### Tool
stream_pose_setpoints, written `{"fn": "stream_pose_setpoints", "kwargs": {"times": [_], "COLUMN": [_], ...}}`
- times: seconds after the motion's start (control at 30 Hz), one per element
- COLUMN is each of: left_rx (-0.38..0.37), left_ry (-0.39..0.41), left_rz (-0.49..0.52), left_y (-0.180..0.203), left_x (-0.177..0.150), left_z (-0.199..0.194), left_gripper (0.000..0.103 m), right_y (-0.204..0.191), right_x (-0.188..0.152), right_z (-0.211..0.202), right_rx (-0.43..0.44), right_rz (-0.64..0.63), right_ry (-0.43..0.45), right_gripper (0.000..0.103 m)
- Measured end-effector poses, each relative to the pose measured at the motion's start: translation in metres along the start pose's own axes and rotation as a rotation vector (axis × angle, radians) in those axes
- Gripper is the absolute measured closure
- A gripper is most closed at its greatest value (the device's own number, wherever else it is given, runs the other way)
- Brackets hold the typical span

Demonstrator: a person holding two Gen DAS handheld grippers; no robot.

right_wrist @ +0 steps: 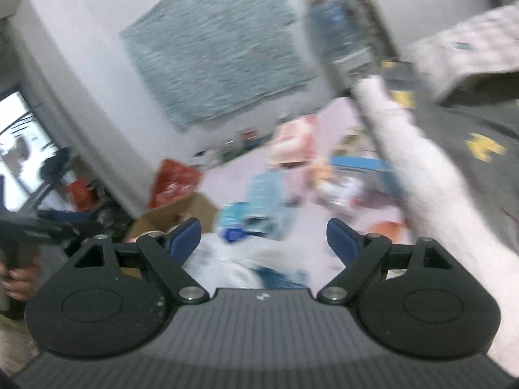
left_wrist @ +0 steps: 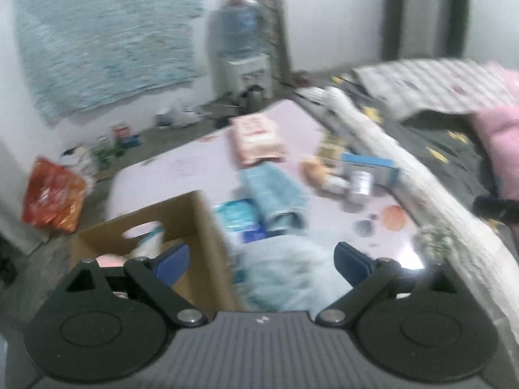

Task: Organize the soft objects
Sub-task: 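Reach the right tool to the green scrunchie and close on it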

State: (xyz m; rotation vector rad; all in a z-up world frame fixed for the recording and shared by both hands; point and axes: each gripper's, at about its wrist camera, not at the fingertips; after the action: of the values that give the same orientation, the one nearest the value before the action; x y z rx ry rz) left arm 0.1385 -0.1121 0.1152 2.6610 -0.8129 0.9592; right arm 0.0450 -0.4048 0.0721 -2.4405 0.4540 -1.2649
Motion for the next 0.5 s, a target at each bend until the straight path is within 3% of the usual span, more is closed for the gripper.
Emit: {"fn": "stream_pose_setpoints", "kwargs": {"times": [0.13,0.27,0.37,0.43,0.5], "left_rx": [-0.032,-0.053,-0.062,-0.062,-0.062], "left_ry": [-0.054,-0.122,-0.168,-0.184,-0.192], "left_rz": [0.061,0.065,0.063,0.086,0.124], "left_y": [0.045,0.073,0.083,0.09,0.098], "left_x": [0.016,0.029,0.039,0.045,0.053], "left_z": [0.045,0.094,0.128,0.147,0.162], "left_gripper": [0.006,0.008,0.009,0.009,0.009], "right_y": [0.029,0.047,0.049,0.051,0.056], "right_x": [-0.046,-0.078,-0.095,-0.104,-0.111], "right_z": [0.018,0.06,0.087,0.099,0.112], "right_rx": [-0.128,-0.291,-0.434,-0.463,-0.451], "right_rz": [-0.023,-0.106,-0.208,-0.261,-0.268], "right_ry": [-0.04,-0.106,-0.103,-0.114,-0.14], "right_gripper": [0.025,0.05,0.054,0.06,0.073]}}
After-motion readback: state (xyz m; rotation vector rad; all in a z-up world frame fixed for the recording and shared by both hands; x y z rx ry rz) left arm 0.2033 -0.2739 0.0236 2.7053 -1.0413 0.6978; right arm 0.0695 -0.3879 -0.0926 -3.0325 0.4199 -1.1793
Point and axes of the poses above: each gripper's, at about its wrist camera, not at the fingertips, and z roughly the way its jaws point, y to its right, x to its top, and after that the axes turned 9 degrees about -x, right-handed
